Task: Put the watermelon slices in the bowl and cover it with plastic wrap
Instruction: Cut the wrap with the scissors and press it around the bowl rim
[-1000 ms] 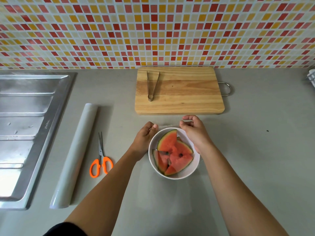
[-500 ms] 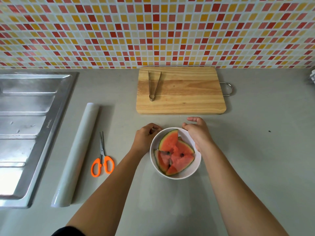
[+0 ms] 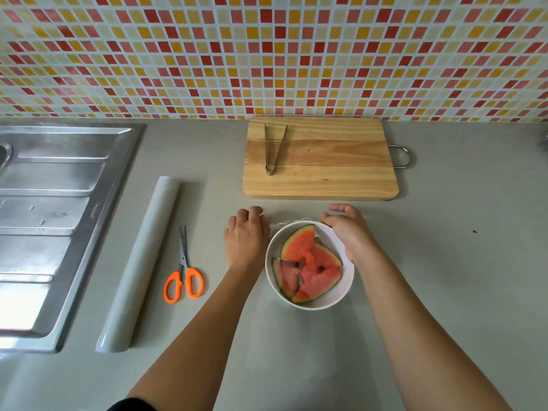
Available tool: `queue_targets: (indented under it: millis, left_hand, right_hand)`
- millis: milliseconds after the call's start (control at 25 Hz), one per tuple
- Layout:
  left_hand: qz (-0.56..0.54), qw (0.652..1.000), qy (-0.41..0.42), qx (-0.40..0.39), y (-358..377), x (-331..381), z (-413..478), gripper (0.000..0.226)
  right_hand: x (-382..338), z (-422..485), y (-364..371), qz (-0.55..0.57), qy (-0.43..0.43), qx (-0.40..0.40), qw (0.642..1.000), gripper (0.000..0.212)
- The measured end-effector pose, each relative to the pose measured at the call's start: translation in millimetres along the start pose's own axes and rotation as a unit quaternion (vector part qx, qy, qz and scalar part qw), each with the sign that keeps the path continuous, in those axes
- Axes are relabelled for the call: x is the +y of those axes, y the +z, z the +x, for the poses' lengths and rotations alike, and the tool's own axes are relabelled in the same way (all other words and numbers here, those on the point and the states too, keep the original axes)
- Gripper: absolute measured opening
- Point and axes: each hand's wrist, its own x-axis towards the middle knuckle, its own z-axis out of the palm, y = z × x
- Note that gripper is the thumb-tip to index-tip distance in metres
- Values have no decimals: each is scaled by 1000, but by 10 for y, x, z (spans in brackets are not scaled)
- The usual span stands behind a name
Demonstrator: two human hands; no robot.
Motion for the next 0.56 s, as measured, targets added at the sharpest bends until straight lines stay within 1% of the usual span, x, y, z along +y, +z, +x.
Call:
queue_targets:
  millis: [40, 80, 120, 160, 200, 240, 280, 320, 360, 440, 560]
  left_hand:
    - [25, 1000, -14, -10, 12, -11, -21, 28]
    - [22, 999, -25, -12, 17, -51, -47, 26]
    - [-28, 999, -34, -1, 9, -89, -71, 24]
    - [-133, 990, -44, 25, -20, -108, -98, 24]
    - [-264, 962, -47, 53, -62, -113, -142, 25]
    - [-379, 923, -29, 67, -105, -101, -210, 28]
    - [-458, 887, 6, 61, -136, -81, -285, 31]
    - [-514, 855, 47, 38, -144, -52, -359, 33]
    - [-553, 831, 70, 0, -137, -11, -424, 35]
    - [-599, 796, 51, -74, -104, 63, -504, 38]
    - [-613, 783, -8, -108, -74, 143, -508, 41]
  right_hand:
    - [0, 1, -1, 2, 2, -2, 1000, 22]
    - [2, -3, 3, 2, 3, -3, 1000, 22]
    - [7, -6, 0, 1, 3, -5, 1000, 21]
    - [9, -4, -4, 1, 0, -6, 1000, 21]
    - [7, 0, -5, 2, -2, -6, 1000, 20]
    - [9, -1, -4, 4, -2, -7, 1000, 20]
    - [12, -3, -3, 11, -1, -8, 1000, 20]
    - [18, -3, 1, 22, 2, -9, 1000, 21]
    - [21, -3, -1, 33, 6, -10, 999, 22]
    - [27, -14, -4, 47, 6, -13, 999, 25]
    - [42, -23, 1, 64, 2, -4, 998, 24]
